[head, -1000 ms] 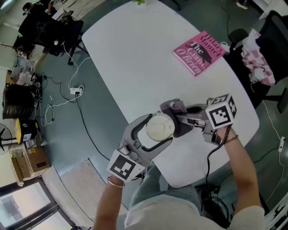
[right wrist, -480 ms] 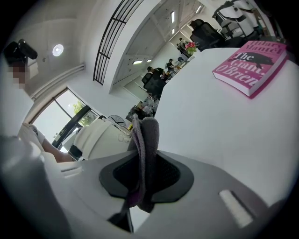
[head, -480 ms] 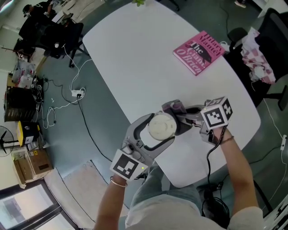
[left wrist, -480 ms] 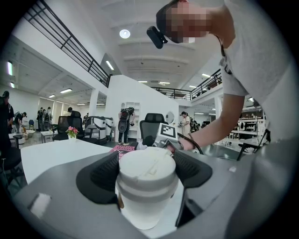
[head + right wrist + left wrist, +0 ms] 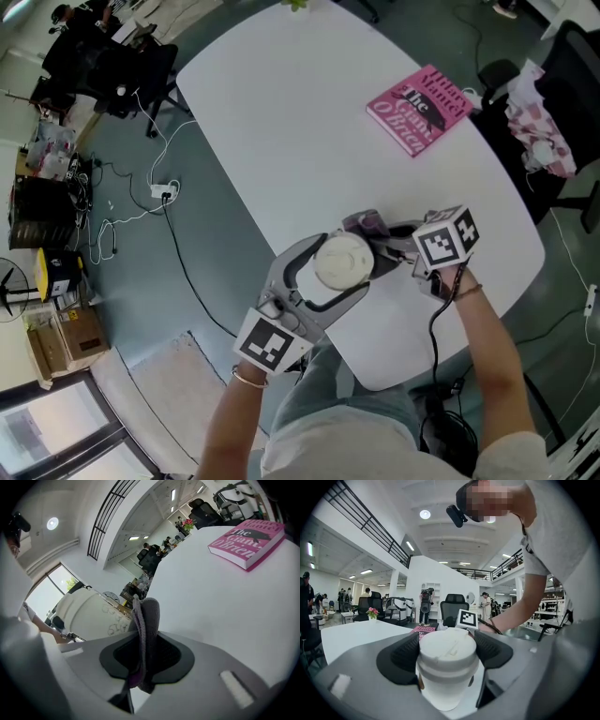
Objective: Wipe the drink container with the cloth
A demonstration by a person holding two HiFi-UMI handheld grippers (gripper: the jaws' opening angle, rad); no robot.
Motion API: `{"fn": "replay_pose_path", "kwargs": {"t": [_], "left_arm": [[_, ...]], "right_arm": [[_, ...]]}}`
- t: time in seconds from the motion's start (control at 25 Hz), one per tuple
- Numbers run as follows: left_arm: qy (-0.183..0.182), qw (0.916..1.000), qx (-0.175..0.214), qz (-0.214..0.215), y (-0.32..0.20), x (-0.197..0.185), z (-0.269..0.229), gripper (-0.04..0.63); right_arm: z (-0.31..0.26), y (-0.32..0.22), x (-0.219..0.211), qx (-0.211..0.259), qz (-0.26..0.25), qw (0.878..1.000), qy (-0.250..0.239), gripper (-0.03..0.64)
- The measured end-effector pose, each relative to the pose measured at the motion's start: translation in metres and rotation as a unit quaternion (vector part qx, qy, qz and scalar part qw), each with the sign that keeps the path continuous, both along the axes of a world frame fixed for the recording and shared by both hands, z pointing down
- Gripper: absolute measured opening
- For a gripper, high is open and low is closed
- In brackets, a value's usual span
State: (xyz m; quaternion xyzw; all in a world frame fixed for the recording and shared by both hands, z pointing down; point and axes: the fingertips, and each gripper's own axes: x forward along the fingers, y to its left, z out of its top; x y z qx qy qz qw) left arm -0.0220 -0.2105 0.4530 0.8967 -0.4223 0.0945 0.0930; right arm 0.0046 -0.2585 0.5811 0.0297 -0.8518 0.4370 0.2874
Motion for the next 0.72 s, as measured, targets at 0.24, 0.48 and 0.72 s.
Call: {"fn": "replay_pose_path", "kwargs": {"t": [0.24,0.48,0.72], "left_arm": [[0.004,1.0000,0.002,-0.002,-0.003,0.001,0.000,0.370],[0.006,1.0000,0.004,-0.003,-0.002,0.001,-0.002,0.370],[0.007,1.0000,0.002,-0.003,-0.002,0.001,-0.003,0.370]], "right_arm": [[0.017,-0.001,-0.001,0.011,-0.002,0.999,0.030,0.069],[0.031,0.000,-0.001,0.019,0.001,0.998,0.057,0.069],[0.036,0.001,-0.001,0.032,0.005,0.997,0.073,0.069]]}}
